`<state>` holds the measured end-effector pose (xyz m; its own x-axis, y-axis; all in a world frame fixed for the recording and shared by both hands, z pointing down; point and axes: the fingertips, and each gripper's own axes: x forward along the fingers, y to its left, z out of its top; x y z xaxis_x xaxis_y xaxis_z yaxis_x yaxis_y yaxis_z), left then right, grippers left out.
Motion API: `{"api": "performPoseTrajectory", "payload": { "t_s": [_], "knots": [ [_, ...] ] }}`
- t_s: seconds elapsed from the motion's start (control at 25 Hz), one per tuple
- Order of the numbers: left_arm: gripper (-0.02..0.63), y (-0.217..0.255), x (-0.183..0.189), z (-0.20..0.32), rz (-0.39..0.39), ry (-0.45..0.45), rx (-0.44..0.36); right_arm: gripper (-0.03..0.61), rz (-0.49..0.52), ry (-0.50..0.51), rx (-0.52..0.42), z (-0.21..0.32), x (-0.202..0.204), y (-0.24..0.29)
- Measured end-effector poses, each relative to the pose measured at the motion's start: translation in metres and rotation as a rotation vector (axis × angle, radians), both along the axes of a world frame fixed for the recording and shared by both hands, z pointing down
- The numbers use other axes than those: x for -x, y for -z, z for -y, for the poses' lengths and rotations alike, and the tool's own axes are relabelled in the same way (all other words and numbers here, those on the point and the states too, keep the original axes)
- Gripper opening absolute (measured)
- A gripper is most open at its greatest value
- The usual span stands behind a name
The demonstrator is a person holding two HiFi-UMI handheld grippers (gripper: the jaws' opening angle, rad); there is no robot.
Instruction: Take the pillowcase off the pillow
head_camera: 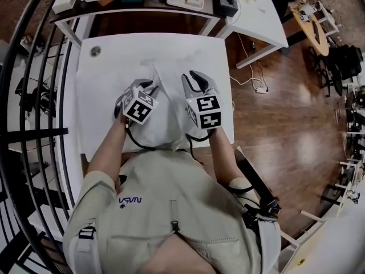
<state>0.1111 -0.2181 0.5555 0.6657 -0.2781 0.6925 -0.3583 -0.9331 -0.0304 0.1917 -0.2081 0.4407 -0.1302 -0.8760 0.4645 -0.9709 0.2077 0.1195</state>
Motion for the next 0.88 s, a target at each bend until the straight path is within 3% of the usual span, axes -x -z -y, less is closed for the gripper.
{"api": "performPoseTrajectory", "payload": {
  "t_s": [0.16, 0.4, 0.52, 0.68, 0.88],
  "knots": [
    [0.021, 0.002, 0.004, -0.022, 0.006, -0.008, -0.083, 0.175, 0.006, 0.056, 0.072, 0.039, 0.001, -0.022],
    [0.015, 0.047, 0.023, -0.063, -0.174, 0.007, -0.135, 0.198, -0.180, 0.208, 0.317, 0.055, 0.015, -0.086],
    [0.015, 0.071, 0.034, -0.067, -0.235, 0.039, -0.156, 0.016, -0.269, 0.191, 0.301, 0.056, 0.010, -0.084],
    [0.015, 0.104, 0.048, -0.064, -0.324, 0.065, -0.204, 0.012, -0.282, 0.083, 0.229, 0.066, -0.030, -0.058],
    [0.014, 0.133, 0.054, -0.062, -0.359, 0.069, -0.250, 0.011, -0.226, -0.087, 0.150, 0.060, -0.082, -0.038]
  ]
}}
